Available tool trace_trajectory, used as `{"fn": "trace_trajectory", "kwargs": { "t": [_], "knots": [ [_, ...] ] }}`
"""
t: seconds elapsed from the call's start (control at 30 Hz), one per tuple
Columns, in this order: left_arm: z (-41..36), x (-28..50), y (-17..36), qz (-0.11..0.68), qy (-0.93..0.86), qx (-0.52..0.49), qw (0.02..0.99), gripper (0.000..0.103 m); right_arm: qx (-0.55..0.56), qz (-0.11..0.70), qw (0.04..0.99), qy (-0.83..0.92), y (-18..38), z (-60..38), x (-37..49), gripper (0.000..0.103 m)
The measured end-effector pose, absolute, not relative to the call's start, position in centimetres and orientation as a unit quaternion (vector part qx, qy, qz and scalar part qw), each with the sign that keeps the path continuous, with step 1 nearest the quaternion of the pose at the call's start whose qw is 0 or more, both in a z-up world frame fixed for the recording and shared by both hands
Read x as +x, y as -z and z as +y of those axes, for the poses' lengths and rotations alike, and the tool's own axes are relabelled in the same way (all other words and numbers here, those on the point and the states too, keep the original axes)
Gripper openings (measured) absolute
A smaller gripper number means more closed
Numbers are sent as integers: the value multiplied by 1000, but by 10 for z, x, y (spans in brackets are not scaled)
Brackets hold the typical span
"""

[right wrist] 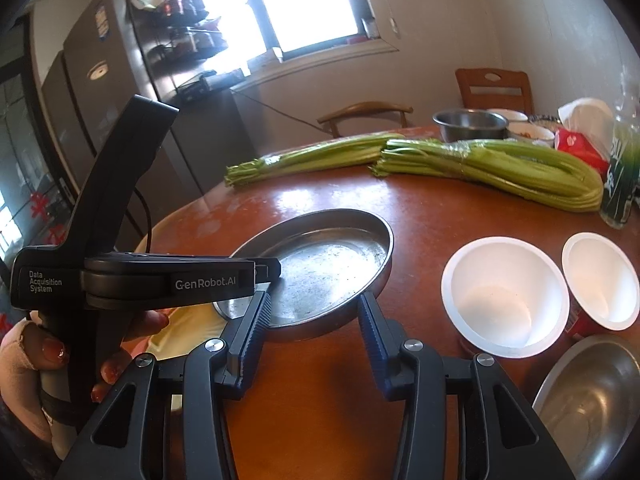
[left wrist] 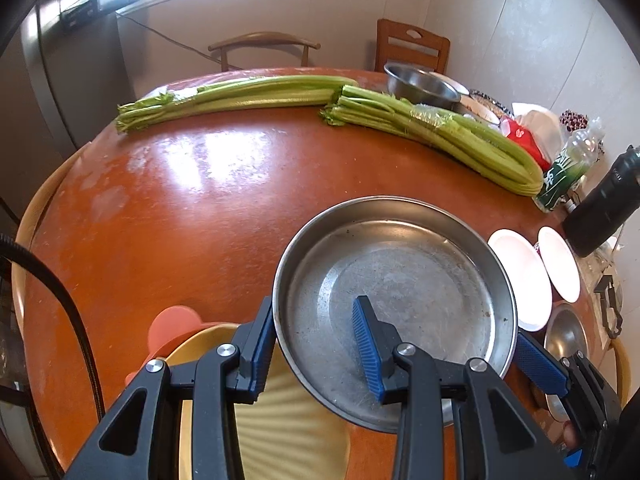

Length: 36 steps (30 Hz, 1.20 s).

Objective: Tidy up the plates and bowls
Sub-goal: 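Grasp the steel tray rim with the left tool and carry it over the stacked plates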

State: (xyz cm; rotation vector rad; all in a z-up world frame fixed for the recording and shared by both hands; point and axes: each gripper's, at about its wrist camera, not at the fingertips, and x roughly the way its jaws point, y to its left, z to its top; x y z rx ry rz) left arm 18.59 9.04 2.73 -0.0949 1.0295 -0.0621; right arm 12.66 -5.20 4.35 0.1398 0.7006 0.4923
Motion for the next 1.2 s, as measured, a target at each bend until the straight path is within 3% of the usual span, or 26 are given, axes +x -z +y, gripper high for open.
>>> {"fn": "trace_trajectory", "kwargs": {
  "t": [0.7, 1.2],
  "knots": [
    [135, 117, -48, 459, 1, -75, 885, 39, 31, 315, 903, -292, -65, -14, 75, 48],
    [168, 85, -20, 462, -28, -114, 879, 39, -2, 337, 883, -328, -48, 17, 63, 48]
  ]
}}
